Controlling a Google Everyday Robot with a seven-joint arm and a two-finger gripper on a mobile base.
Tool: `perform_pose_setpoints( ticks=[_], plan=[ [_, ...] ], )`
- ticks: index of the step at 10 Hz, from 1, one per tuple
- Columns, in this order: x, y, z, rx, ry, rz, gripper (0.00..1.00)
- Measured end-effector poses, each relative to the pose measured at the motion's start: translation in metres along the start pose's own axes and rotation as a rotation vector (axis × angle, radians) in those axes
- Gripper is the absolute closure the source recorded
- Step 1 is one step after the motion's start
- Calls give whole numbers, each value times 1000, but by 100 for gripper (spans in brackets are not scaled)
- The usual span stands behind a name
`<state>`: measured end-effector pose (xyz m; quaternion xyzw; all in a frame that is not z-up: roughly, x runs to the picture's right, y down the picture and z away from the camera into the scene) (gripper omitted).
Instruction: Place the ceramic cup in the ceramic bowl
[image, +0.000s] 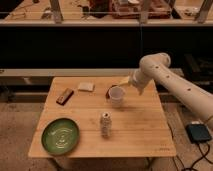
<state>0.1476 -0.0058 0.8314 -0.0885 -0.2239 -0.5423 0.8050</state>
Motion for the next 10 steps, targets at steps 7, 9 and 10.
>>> perform_pose_setpoints(
  ticks=[7,9,10],
  plan=[
    [-4,10,77,21,-34,-30,37],
    [-19,-3,83,26,-37,-43,49],
    [-30,-12,81,28,-34,-51,58]
  ],
)
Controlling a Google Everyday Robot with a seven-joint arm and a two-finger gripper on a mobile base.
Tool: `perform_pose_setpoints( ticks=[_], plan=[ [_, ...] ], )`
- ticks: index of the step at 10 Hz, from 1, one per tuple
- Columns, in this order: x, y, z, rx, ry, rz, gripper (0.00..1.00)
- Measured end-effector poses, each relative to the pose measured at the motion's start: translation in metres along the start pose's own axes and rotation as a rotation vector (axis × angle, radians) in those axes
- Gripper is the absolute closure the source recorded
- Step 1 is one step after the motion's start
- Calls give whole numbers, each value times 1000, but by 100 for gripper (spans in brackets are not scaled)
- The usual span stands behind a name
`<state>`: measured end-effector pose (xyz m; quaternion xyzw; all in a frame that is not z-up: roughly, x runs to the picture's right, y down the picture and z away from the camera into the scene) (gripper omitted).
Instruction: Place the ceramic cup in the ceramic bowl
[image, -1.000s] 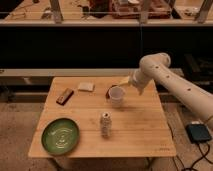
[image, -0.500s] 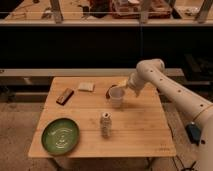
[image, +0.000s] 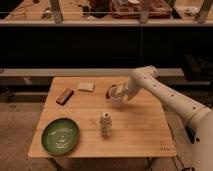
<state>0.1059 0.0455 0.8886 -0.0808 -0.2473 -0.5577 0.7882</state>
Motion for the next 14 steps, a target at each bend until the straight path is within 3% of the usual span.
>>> perform_pose_setpoints(
  ticks=[2,3,5,6,9,12,14],
  plan=[
    [-15,-19,-9,4,4,-29,76],
    [-25,-27,-23,4,8,-48,86],
    [-40,-51,-50,-9,15,-101,88],
    [-55,-78,-73,-15,-1,-156,88],
    [-125,-129,-117,-17,-55,-300,88],
    [-201,-156,-123,6,-118,-399,88],
    [-237,-175,-122,18,-151,-459,88]
  ],
)
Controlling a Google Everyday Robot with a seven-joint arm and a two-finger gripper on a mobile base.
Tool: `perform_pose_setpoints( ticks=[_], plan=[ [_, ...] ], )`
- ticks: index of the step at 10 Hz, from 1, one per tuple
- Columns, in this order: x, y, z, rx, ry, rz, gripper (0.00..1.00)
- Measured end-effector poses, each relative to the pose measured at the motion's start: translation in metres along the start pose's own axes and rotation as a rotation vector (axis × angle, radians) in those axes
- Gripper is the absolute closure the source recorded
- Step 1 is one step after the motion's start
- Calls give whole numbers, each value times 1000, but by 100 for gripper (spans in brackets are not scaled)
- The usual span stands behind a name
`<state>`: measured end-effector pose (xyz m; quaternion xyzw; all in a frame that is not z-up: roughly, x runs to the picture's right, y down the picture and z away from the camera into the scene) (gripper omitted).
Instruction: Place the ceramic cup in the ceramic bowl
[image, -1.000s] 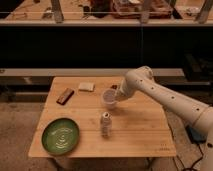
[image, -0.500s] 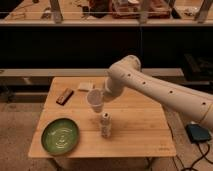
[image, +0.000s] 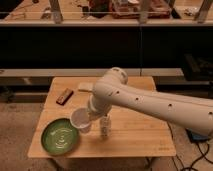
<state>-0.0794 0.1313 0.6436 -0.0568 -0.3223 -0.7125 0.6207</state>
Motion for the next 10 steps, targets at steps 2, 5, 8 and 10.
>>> perform_pose_setpoints(
  ticks=[2,5,8,10],
  plan=[
    [-8,-32,14,-6,-13,-40,88],
    [8,-81,39,0,-11,-67,88],
    [15,-102,58,5,-8,-64,87],
    [6,-93,72,11,-15,-63,69]
  ],
)
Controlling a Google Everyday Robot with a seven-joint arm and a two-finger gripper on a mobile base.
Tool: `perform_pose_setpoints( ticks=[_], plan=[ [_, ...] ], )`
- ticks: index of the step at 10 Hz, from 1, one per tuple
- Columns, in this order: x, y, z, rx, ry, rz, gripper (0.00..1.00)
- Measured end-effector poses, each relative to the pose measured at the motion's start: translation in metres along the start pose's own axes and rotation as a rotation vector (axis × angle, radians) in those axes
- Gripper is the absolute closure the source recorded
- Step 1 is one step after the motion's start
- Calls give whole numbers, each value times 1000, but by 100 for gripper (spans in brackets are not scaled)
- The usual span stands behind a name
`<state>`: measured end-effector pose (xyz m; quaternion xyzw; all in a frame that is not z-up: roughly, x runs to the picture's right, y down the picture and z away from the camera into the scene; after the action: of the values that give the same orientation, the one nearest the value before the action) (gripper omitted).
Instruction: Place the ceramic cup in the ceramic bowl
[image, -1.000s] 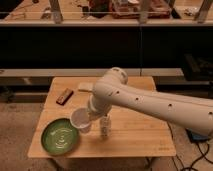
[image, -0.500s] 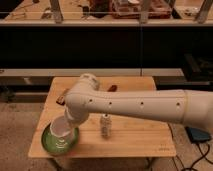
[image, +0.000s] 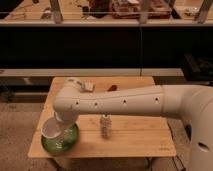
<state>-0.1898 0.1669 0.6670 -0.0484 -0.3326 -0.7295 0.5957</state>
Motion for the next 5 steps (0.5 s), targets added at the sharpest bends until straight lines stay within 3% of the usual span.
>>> perform_pose_setpoints(
  ticks=[3,5],
  plan=[
    [-2,1,26,7,-5,-7,39],
    [11,-6,38,8,-1,-13,29]
  ],
)
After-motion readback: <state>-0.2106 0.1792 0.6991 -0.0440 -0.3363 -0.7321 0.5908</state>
